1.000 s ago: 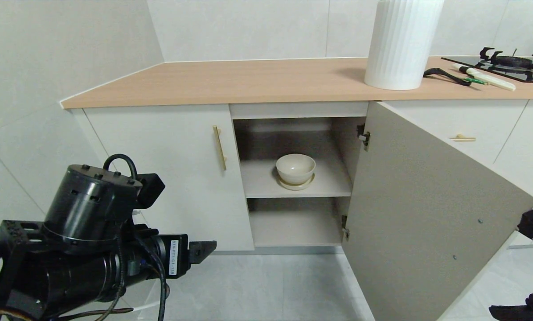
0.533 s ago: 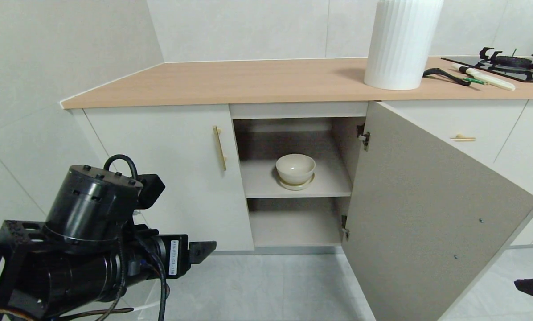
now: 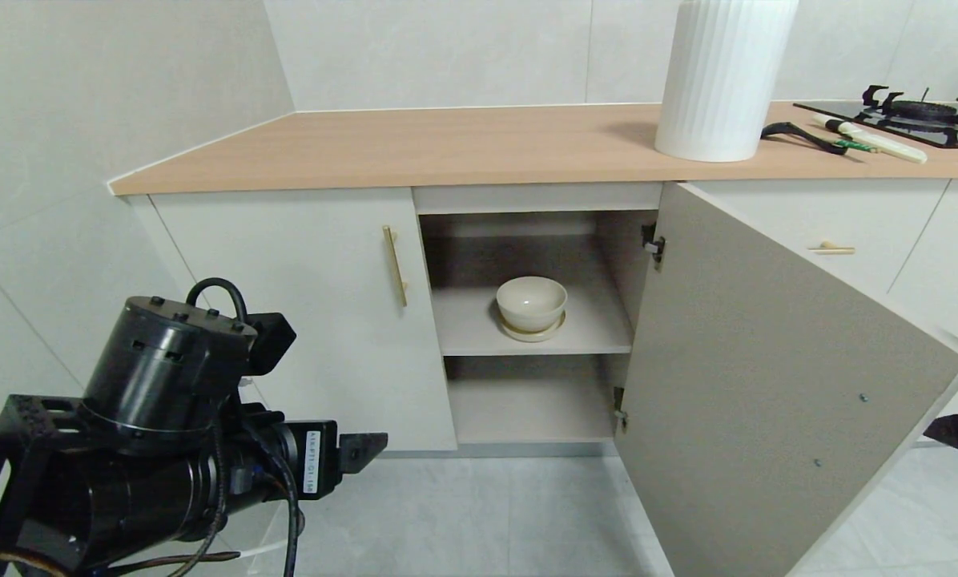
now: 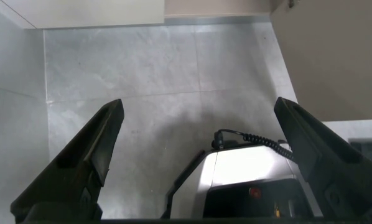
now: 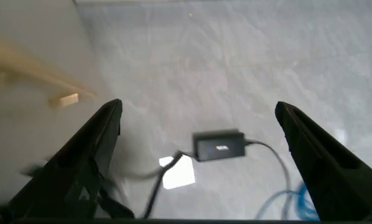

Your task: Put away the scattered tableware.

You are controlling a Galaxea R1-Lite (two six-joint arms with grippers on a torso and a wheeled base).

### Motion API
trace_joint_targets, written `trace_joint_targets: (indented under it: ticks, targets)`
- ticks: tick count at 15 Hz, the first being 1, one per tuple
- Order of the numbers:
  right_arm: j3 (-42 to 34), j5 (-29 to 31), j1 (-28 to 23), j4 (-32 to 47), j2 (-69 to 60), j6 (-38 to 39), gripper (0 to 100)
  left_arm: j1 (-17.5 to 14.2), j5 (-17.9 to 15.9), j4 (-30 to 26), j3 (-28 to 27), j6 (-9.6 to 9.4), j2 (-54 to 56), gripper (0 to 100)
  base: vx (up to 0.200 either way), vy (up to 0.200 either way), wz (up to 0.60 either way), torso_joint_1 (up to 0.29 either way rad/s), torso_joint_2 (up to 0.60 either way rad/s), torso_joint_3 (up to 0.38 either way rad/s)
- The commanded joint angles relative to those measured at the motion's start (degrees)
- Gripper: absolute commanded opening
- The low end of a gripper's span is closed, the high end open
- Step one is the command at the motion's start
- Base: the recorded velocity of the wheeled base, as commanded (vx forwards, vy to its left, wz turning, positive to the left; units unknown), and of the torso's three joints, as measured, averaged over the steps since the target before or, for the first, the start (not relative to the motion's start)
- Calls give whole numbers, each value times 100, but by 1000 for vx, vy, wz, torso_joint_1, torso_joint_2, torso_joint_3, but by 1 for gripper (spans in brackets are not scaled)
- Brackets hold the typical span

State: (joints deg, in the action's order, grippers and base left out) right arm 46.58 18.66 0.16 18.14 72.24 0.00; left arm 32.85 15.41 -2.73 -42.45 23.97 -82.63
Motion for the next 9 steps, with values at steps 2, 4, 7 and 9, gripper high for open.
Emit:
trace_joint_targets:
  ticks: [2, 4, 7, 9]
  targets:
    - [-44, 6, -16, -390, 537, 272, 100, 2, -3, 1, 0, 3, -8, 100, 0, 0, 0, 0, 0, 0]
    - [-105, -12, 54, -531, 624, 343, 100, 2, 6, 1, 0, 3, -8, 100, 0, 0, 0, 0, 0, 0]
    - [-176, -232, 415, -610, 616, 536, 100, 2, -3, 1, 0, 3, -8, 100, 0, 0, 0, 0, 0, 0]
    - [-228, -240, 845, -610, 607, 773, 100, 2, -3, 1, 0, 3, -8, 100, 0, 0, 0, 0, 0, 0]
